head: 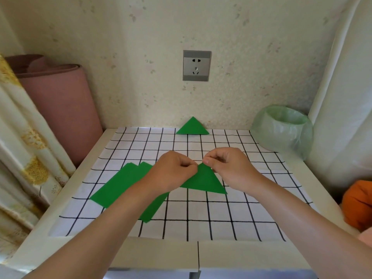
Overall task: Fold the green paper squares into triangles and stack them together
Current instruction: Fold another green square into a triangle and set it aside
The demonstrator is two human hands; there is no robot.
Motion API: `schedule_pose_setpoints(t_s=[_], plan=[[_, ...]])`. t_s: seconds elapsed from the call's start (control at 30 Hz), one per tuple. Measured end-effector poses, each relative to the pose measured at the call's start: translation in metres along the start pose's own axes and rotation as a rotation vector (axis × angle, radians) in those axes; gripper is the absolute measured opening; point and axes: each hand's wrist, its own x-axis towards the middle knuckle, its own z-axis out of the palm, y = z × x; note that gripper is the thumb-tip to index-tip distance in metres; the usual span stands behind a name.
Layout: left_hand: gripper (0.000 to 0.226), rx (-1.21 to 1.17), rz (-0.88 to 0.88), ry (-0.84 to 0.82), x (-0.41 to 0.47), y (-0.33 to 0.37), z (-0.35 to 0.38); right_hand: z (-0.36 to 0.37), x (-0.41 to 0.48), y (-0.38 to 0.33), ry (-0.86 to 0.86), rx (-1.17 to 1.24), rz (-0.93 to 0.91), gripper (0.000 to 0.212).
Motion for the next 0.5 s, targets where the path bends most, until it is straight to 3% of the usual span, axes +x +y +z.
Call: schedule_pose_setpoints(t_s=[0.17,0.3,0.4,0.5], plan=[[0.021,-0.125,-0.068,-0.075,0.000,-0.003,-0.012,-0.013,0.005,0.003,0.112,0.027,0.035,0.016],[0.018,0.001,-0.113,-0.109,0.000,-0.015,-0.030,-0.024,0.011,0.010,0.177,0.023,0.054,0.017],[0.016,0.244,-0.086,0.007,0.004,-0.027,-0.039,-0.028,0.014,0.014,0.204,0.030,0.068,0.017],[0.025,0.210,0.043,0.140,0.003,-0.020,-0.033,-0.022,0.014,0.011,0.144,0.020,0.048,0.018]])
